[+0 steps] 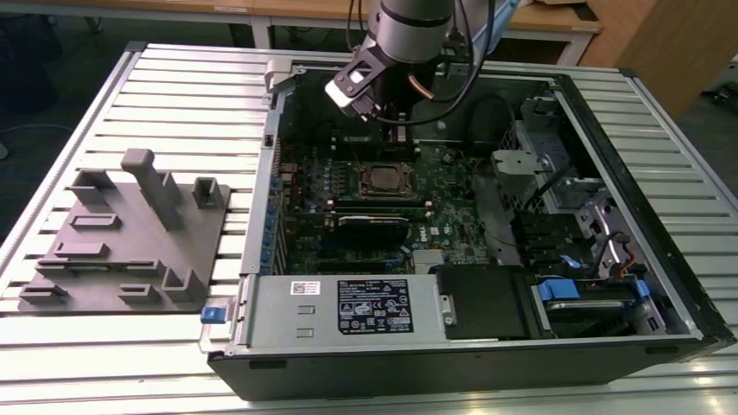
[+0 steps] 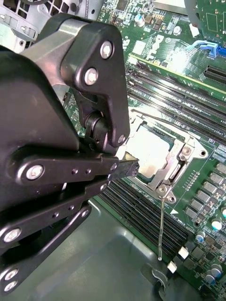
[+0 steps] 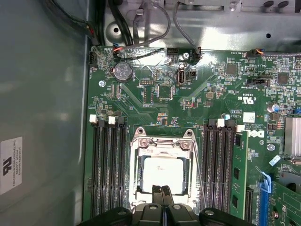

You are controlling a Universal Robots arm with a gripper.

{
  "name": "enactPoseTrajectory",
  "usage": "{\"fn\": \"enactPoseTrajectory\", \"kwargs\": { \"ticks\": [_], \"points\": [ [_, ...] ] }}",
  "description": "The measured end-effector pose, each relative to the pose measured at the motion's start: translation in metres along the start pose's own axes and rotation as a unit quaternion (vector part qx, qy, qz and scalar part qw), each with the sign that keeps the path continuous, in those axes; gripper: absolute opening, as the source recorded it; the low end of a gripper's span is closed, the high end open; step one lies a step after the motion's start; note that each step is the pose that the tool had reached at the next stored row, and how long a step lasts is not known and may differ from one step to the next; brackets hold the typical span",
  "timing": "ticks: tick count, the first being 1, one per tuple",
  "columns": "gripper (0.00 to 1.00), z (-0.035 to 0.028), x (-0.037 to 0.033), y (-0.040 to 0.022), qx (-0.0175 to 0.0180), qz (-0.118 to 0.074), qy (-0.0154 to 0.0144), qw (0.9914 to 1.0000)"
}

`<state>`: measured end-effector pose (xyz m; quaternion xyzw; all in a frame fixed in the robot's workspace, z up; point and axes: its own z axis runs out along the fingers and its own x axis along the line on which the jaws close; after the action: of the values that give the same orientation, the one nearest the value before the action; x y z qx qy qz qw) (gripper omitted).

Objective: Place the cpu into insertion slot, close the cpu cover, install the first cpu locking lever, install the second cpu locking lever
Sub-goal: 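Install the first cpu locking lever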

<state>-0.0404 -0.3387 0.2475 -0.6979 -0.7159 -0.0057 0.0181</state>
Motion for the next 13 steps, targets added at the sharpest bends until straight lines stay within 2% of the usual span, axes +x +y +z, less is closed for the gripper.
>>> {"fn": "enactPoseTrajectory", "kwargs": {
  "ticks": [13],
  "points": [
    [0.11,-0.0031,0.0001,0.0,-0.0001,0.0,0.0,1.0]
  ]
}}
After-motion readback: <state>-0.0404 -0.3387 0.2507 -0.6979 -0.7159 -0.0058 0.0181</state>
